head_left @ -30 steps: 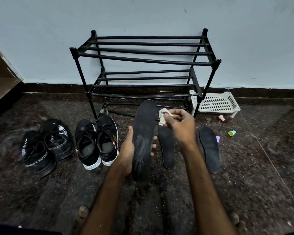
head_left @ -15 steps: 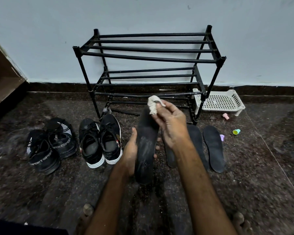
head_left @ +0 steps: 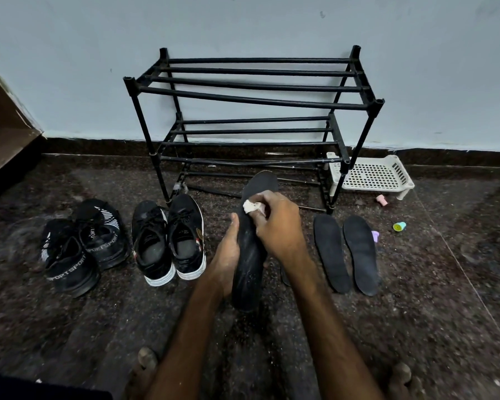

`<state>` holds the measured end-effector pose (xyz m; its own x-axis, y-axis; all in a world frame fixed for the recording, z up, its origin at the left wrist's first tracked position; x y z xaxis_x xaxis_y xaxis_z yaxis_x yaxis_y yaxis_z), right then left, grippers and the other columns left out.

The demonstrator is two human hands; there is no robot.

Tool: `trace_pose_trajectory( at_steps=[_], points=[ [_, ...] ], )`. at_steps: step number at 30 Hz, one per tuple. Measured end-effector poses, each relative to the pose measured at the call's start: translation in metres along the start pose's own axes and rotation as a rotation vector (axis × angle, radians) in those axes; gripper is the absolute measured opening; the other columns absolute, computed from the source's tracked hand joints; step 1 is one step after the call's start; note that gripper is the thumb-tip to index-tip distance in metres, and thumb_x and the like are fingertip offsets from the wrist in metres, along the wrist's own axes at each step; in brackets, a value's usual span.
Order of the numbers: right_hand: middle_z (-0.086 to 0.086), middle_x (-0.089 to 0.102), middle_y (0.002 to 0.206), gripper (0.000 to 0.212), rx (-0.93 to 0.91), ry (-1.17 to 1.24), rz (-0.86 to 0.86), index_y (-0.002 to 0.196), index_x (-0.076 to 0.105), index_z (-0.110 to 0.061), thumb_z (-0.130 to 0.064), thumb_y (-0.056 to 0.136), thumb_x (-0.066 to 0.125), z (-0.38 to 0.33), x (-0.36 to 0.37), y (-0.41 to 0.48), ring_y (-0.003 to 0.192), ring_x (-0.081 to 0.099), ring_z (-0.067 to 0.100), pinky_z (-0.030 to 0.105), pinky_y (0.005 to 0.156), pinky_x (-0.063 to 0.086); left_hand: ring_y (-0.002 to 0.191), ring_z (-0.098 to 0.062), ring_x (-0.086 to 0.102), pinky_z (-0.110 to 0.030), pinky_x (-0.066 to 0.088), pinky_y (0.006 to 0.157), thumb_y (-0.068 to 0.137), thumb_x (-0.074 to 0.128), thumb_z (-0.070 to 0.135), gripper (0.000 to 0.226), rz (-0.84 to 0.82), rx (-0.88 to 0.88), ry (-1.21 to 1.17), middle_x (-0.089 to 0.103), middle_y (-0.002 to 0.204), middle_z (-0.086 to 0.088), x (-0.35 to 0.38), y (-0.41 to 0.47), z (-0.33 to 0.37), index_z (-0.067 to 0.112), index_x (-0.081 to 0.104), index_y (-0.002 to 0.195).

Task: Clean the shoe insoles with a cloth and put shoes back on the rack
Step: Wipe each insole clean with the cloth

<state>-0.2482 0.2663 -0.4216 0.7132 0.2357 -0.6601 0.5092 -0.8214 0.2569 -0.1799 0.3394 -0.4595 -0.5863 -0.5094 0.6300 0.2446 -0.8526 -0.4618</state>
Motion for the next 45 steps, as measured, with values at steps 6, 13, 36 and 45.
trace_pose_trajectory(
  at_steps=[6, 13, 36, 45],
  points=[
    [-0.007, 0.068, 0.086, 0.010, 0.048, -0.048, -0.252, 0.085, 0.066, -0.024, -0.015, 0.081, 0.070, 0.014, -0.017, 0.007, 0.078, 0.064, 0.011, 0.032, 0.072, 0.055, 0.065, -0.025, 0.063, -0.030, 0.048, 0.050, 0.098, 0.019, 0.063, 0.073, -0.037, -0.018, 0.104, 0.070, 0.084, -0.015, -0.009, -0.003, 0.003, 0.008, 0.066, 0.107],
    [-0.008, 0.068, 0.087, 0.014, -0.053, 0.111, -0.128, 0.088, 0.068, -0.023, -0.011, 0.080, 0.068, -0.008, -0.011, 0.004, 0.082, 0.062, 0.007, 0.026, 0.075, 0.051, 0.069, -0.021, 0.067, -0.033, 0.048, 0.060, 0.096, 0.029, 0.066, 0.066, -0.056, -0.068, 0.105, 0.072, 0.088, -0.010, -0.001, -0.002, 0.000, 0.015, 0.060, 0.125],
    [-0.008, 0.069, 0.080, 0.021, -0.060, 0.028, -0.355, 0.086, 0.072, -0.021, -0.003, 0.077, 0.075, 0.016, -0.053, 0.011, 0.072, 0.063, 0.005, 0.022, 0.066, 0.051, 0.064, -0.027, 0.062, -0.028, 0.047, 0.049, 0.096, 0.026, 0.063, 0.079, -0.151, -0.107, 0.359, 0.065, 0.097, -0.024, -0.007, -0.013, 0.003, -0.002, 0.063, 0.120],
    [-0.007, 0.068, 0.090, 0.018, -0.003, -0.074, -0.008, 0.086, 0.068, -0.023, -0.007, 0.079, 0.072, 0.032, -0.065, 0.019, 0.081, 0.063, 0.009, 0.026, 0.076, 0.053, 0.065, -0.027, 0.065, -0.030, 0.050, 0.049, 0.098, 0.027, 0.061, 0.079, -0.226, -0.107, 0.280, 0.068, 0.100, -0.025, -0.004, -0.016, 0.007, -0.005, 0.066, 0.117]
  ],
)
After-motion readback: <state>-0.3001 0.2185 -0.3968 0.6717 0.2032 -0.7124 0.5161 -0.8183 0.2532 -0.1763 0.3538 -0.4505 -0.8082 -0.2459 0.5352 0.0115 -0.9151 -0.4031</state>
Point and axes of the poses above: each hand's wrist, its own y-axis towards the middle knuckle, its own x-axis out of the palm, z = x × y, the point moved 1 cm from there along y, towards the middle knuckle
